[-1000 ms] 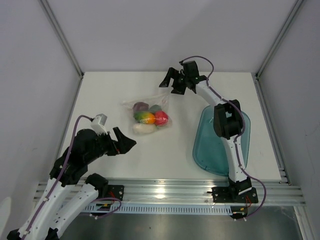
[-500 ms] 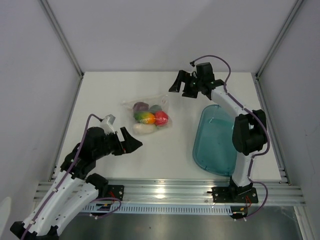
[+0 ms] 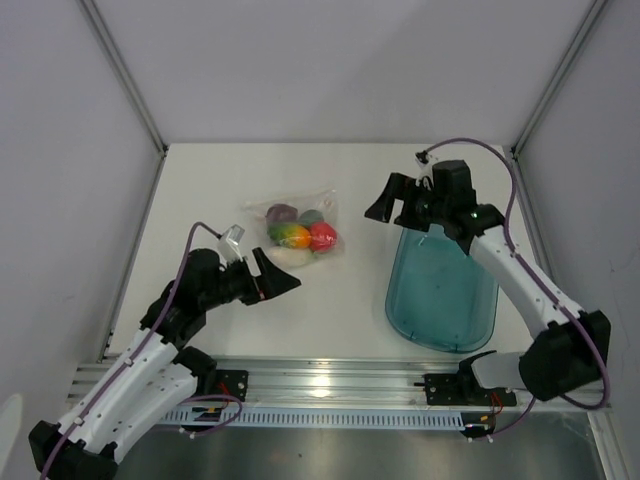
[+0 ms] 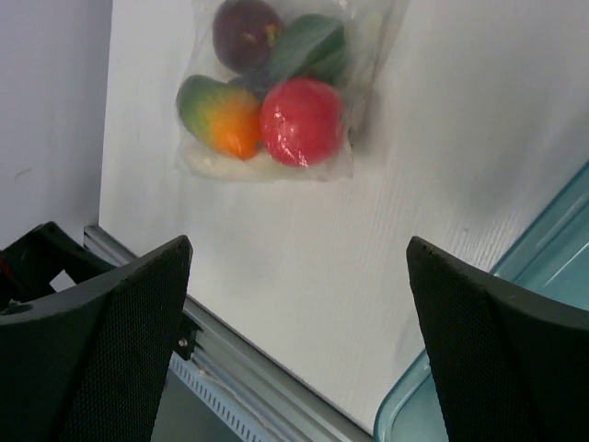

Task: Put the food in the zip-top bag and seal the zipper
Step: Reset both arms

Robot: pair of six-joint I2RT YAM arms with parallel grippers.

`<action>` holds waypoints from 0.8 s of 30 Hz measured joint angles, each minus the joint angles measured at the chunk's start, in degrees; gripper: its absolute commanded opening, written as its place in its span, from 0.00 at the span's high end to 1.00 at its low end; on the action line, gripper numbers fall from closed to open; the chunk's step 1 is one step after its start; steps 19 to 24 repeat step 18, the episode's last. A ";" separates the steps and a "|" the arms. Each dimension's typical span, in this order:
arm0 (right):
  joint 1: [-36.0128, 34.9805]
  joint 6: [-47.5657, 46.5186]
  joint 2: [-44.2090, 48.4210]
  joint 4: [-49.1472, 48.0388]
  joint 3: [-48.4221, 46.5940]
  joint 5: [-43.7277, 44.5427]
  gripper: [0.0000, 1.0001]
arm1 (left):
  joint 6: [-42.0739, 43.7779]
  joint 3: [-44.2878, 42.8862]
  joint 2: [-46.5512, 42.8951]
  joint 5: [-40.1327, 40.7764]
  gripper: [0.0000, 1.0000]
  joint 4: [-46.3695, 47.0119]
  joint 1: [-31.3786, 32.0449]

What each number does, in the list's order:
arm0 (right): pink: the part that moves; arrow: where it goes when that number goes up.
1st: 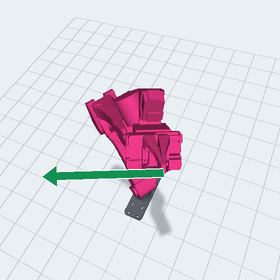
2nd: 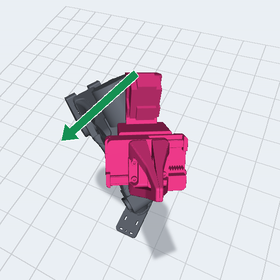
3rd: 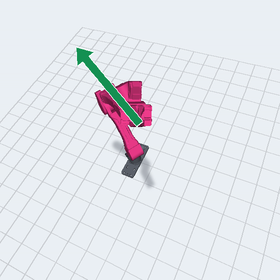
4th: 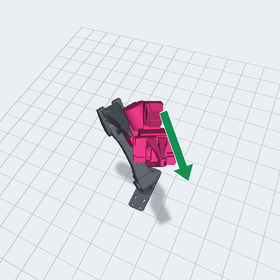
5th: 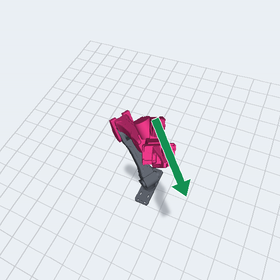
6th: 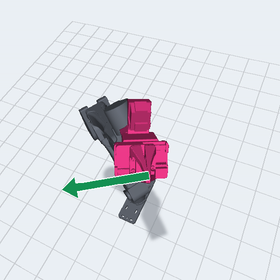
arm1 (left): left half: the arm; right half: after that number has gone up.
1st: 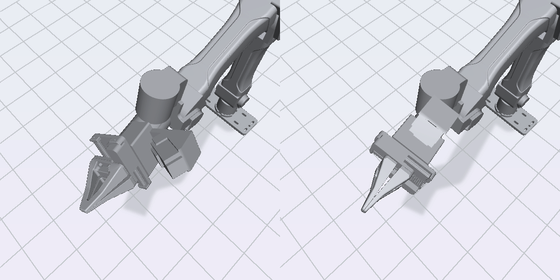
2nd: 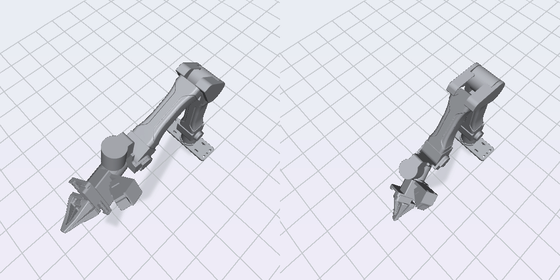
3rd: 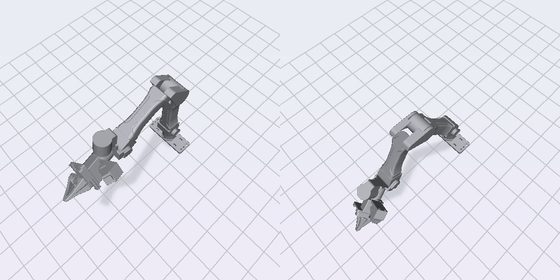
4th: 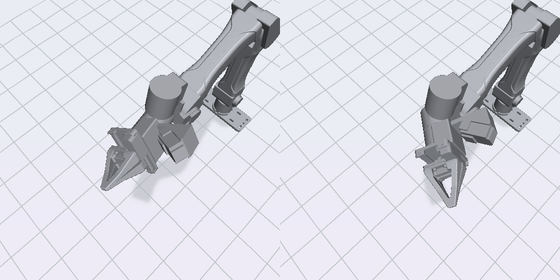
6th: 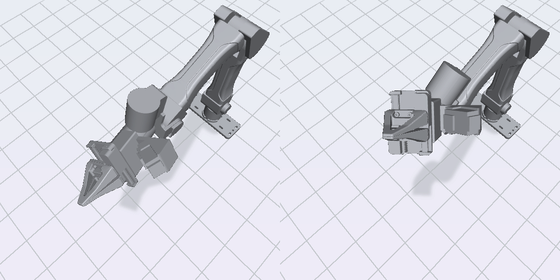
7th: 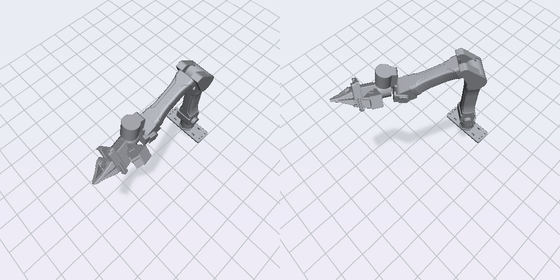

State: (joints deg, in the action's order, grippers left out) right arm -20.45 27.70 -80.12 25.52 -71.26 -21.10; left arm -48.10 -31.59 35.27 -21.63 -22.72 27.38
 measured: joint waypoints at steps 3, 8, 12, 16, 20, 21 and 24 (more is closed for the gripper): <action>0.00 1.29 8.02 0.87 7.02 1.18 0.01 | -1.66 1.25 1.07 -1.90 0.00 4.00 0.00; -0.09 4.15 19.93 2.91 17.66 2.86 0.01 | -5.18 5.66 1.05 -5.09 0.01 10.71 0.00; -0.50 6.45 30.80 5.42 22.93 4.68 0.01 | -7.43 9.62 -0.72 -7.08 0.01 14.73 0.00; -0.72 9.18 42.64 6.95 28.72 6.10 0.01 | -9.20 15.89 -4.57 -8.66 0.01 20.00 0.04; -0.79 10.75 48.17 7.34 32.52 6.03 0.01 | -11.06 20.52 -7.43 -9.40 0.01 23.78 0.04; -0.79 10.75 48.17 7.34 32.52 6.03 0.01 | -11.06 20.52 -7.43 -9.40 0.01 23.78 0.04; -0.79 10.75 48.17 7.34 32.52 6.03 0.01 | -11.06 20.52 -7.43 -9.40 0.01 23.78 0.04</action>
